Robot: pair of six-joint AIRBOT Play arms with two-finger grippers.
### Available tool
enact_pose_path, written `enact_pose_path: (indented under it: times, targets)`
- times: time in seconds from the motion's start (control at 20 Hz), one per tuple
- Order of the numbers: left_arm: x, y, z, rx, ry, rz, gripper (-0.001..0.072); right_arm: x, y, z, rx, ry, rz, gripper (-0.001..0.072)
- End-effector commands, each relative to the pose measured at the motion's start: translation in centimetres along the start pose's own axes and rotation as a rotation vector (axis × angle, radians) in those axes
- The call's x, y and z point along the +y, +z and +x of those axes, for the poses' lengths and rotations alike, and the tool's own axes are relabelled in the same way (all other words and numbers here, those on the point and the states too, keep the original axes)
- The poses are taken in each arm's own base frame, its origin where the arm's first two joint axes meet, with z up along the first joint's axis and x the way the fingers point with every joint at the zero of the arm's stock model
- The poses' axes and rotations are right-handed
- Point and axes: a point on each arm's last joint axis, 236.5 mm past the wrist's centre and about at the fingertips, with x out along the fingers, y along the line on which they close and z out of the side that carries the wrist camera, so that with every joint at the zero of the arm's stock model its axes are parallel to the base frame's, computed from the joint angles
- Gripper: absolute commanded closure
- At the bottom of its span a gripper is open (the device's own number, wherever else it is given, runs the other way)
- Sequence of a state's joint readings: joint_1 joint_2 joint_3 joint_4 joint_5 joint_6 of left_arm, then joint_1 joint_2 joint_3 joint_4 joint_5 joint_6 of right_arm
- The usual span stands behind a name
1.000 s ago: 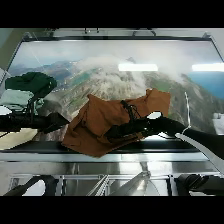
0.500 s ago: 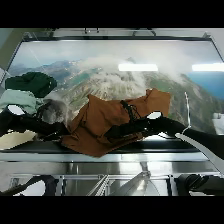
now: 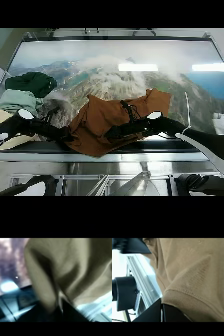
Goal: Fold the shirts.
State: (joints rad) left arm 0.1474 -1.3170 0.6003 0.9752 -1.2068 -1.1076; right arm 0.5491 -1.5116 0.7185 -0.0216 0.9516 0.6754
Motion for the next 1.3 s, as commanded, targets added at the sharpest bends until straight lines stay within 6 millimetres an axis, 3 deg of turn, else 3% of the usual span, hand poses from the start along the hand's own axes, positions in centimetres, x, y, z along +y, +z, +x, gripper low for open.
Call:
enact_pose_path:
  times: [0.0,0.05,0.15,0.25,0.35,0.4,0.5,0.6,0.65,0.75,0.85,0.95,1.0,1.15,1.25]
  targets:
    - [-1.8,0.5,0.0,-0.013,-0.032,0.058,0.0685,1.2,0.2,-0.7,-0.004,0.03,-0.034,0.0692]
    - [-3.2,1.4,-1.2,-0.045,-0.064,0.093,0.0686,2.3,0.9,-1.8,-0.022,0.058,-0.051,0.0693]
    - [-7.5,4.1,-6.0,-0.184,-0.118,0.197,0.0686,5.4,3.5,-6.1,-0.112,0.123,-0.11,0.0693]
    - [-12.6,5.9,-13.3,-0.385,-0.142,0.335,0.0685,9.8,7.2,-13.6,-0.286,0.167,-0.232,0.0693]
    - [-18.4,5.8,-22.4,-0.628,-0.162,0.482,0.0685,15.4,10.4,-23.2,-0.528,0.132,-0.418,0.0693]
    - [-21.3,4.8,-27.1,-0.757,-0.165,0.558,0.0684,18.5,11.2,-28.1,-0.657,0.083,-0.524,0.0693]
    - [-26.0,1.3,-36.2,-1.014,-0.087,0.708,0.0683,25.6,10.6,-37.6,-0.907,-0.09,-0.759,0.0693]
    - [-29.2,-3.1,-42.6,-1.219,0.053,0.807,0.0681,31.5,8.6,-44.0,-1.096,-0.316,-0.934,0.0693]
    - [-30.3,-5.2,-44.6,-1.29,0.123,0.836,0.068,33.9,7.5,-45.7,-1.154,-0.409,-1.004,0.0693]
    - [-31.5,-8.1,-46.2,-1.345,0.238,0.868,0.068,38.0,5.8,-47.2,-1.223,-0.522,-1.095,0.0693]
    - [-32.4,-9.6,-46.6,-1.357,0.296,0.9,0.068,41.2,4.4,-46.6,-1.227,-0.543,-1.187,0.0693]
    - [-33.5,-9.9,-47.0,-1.348,0.292,0.948,0.068,42.8,3.7,-46.2,-1.227,-0.554,-1.234,0.0693]
    - [-33.4,-9.3,-46.7,-1.307,0.265,0.963,0.068,42.6,3.8,-46.2,-1.223,-0.555,-1.228,0.0692]
    - [-31.2,-5.0,-42.8,-1.044,0.079,0.926,0.068,37.1,6.7,-47.1,-1.15,-0.484,-1.026,0.0692]
    - [-28.7,0.4,-38.4,-0.855,-0.059,0.852,0.068,30.0,10.7,-47.8,-1.091,-0.381,-0.834,0.0692]
